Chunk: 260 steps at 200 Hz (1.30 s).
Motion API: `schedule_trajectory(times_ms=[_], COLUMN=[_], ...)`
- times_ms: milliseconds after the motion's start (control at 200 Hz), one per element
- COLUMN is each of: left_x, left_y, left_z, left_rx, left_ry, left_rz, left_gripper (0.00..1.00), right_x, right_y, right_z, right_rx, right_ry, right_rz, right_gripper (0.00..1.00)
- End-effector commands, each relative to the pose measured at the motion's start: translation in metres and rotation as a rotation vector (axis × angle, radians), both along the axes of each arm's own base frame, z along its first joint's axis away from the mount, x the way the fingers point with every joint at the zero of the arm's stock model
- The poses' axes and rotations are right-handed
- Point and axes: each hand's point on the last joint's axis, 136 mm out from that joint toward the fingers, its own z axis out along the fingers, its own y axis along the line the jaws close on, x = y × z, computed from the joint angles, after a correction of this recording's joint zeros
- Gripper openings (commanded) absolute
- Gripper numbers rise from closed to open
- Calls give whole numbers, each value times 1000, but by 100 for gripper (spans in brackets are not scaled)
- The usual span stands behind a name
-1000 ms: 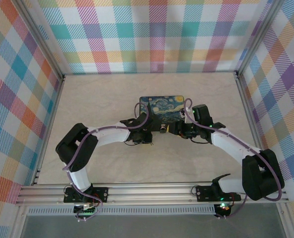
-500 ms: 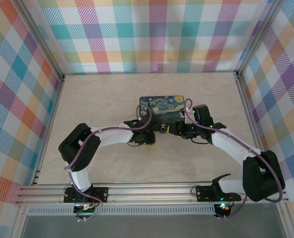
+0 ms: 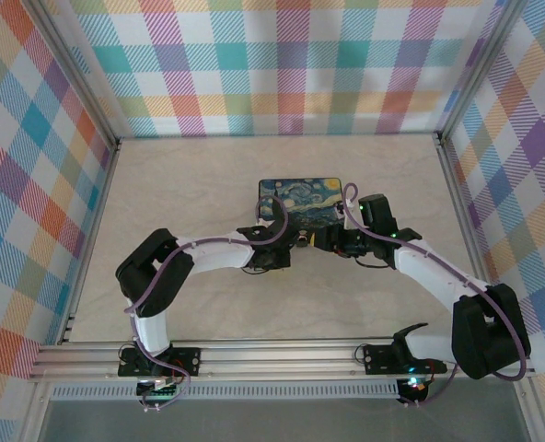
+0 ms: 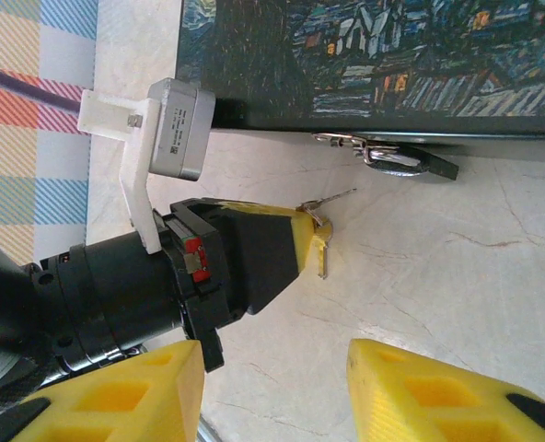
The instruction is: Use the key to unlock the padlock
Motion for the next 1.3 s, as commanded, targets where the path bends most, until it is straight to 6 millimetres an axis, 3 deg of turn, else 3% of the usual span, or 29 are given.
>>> schedule_trajectory(times_ms=[0, 275, 470, 500, 595, 735, 920, 1140, 1295], left_x=[-24, -23, -24, -23, -17, -2, 10, 8, 14], left_y=[16, 4, 7, 8, 3, -8, -23, -17, -18], left_z=[-13, 35, 56, 56, 55, 54, 49, 38, 34], left_rx=[76, -11, -27, -15, -3, 37, 85, 190, 246], left_ry=[91, 53, 47, 44, 22, -22, -71, -92, -117], left_rz=[0, -78, -109, -111, -148, -209, -326, -456, -532], left_gripper=[0, 0, 0, 2, 28, 41, 42, 38, 37], right_x=[-7, -21, -26, -26, -24, -21, -14, -2, 2], right_y=[-4, -3, -4, -4, -4, -6, -15, -41, -47], right_z=[-6, -8, -9, -9, -9, -8, -10, -14, -10], right_rx=[-18, 3, 4, 3, 1, -6, -18, -49, -45], right_ry=[11, 36, 41, 43, 40, 31, 40, 73, 64], right_rz=[15, 57, 61, 61, 56, 40, -10, -137, -161], right_gripper=[46, 46, 46, 46, 46, 46, 46, 45, 46])
